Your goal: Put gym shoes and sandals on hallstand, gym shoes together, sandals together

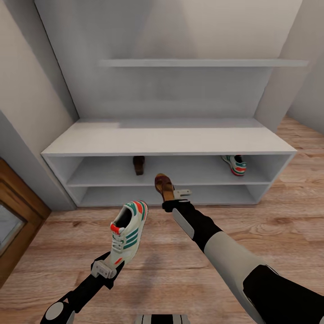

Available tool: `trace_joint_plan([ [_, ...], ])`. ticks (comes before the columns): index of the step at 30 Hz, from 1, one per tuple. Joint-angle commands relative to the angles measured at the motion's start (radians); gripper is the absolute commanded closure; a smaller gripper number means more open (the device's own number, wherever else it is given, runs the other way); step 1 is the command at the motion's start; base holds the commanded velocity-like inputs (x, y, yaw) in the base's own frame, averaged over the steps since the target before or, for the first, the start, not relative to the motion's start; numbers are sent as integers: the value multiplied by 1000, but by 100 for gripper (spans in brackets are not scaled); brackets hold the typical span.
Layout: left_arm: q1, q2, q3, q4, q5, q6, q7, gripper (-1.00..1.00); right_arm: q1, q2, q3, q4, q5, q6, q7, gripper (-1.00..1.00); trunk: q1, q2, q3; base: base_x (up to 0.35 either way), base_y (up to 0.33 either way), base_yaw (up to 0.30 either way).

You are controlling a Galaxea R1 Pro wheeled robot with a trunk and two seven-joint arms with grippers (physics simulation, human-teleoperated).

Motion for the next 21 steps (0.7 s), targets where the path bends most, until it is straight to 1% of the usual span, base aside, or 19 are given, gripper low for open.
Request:
trace_joint_plan([
  [1, 0, 0, 0, 0, 0, 0, 0, 100, 0, 0, 0, 0, -3, -1, -1, 100, 0, 0, 0, 0, 58, 0],
  [10, 0, 0, 2, 0, 0, 0, 1, 100, 0, 0, 0, 0, -3, -1, -1, 100, 0, 0, 0, 2, 20, 0],
  [17, 0, 0, 4, 0, 0, 0, 1, 100, 0, 0, 0, 0, -3, -1, -1, 100, 0, 0, 0, 178, 2, 0],
  [21, 0, 0, 5, 0, 0, 0, 1, 100, 0, 0, 0, 0, -3, -1, -1, 100, 0, 0, 0, 90, 0, 0],
])
